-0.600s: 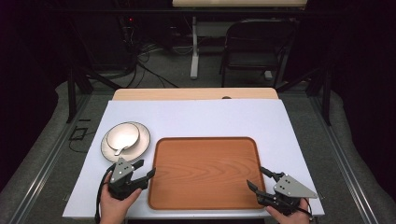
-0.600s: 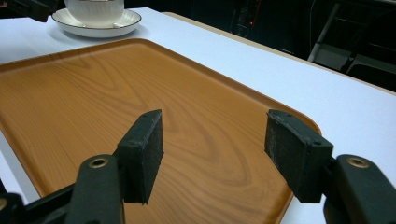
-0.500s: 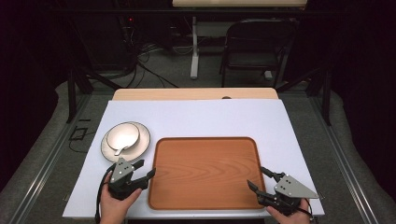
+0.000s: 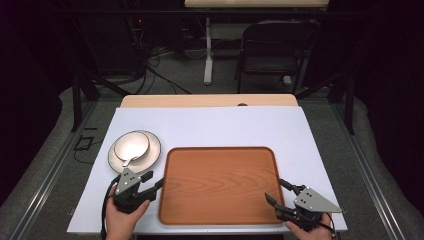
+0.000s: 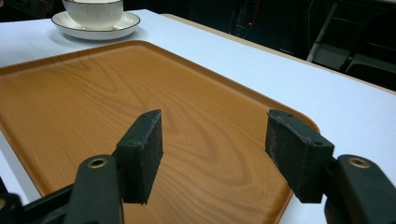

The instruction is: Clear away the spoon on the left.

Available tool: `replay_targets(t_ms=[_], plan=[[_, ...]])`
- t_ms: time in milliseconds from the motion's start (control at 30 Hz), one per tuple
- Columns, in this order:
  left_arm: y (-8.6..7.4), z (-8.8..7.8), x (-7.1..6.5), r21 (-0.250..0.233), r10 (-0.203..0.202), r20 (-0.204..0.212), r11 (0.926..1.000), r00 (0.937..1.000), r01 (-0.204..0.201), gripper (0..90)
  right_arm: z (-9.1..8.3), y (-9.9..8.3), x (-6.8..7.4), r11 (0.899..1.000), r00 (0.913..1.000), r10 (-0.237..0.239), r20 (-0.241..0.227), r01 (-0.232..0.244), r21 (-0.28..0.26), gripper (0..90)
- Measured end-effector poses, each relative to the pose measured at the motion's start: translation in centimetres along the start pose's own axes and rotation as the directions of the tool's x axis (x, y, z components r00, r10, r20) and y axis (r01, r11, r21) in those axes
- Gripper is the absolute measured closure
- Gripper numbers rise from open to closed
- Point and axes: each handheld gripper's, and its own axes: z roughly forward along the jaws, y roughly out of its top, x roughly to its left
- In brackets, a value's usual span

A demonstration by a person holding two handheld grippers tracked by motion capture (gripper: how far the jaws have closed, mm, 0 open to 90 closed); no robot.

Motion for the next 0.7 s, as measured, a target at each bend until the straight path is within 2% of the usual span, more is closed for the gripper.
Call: replay_targets(t_ms=[167,233,467,567,600,700], plan=[[0.6,-0.1,-0.1,0.018,-0.018,-0.025,0.9997,0.9995,0.018,49.5,0.0,0.0,0.0,1.0,1.0,0.004,0.0,-0.004,0.0,36.6],[0.9,-0.1,0.0,0.022,-0.018,-0.015,0.9996,0.9997,0.018,49.5,0.0,0.0,0.0,1.0,1.0,0.003,-0.001,-0.003,0.001,36.6],[1.6,-0.2,0.1,0.054,-0.002,-0.043,0.9985,0.9991,0.005,49.6,-0.1,0.0,0.0,1.0,1.0,0.004,0.0,-0.004,-0.003,36.6],[1.9,-0.5,0.5,0.068,-0.006,-0.038,0.9977,0.9993,0.009,53.1,-0.1,0.0,0.0,1.0,1.0,0.004,0.0,-0.004,-0.003,36.6],[2.0,-0.6,0.8,0.075,-0.022,-0.031,0.9969,0.9993,0.024,54.7,-0.1,0.0,0.0,1.0,1.0,0.004,-0.001,-0.004,-0.003,36.6],[2.2,-0.8,1.1,0.082,-0.033,-0.04,0.9959,0.9986,0.037,57.9,-0.1,0.0,0.0,1.0,1.0,0.004,-0.002,-0.004,-0.002,36.6]])
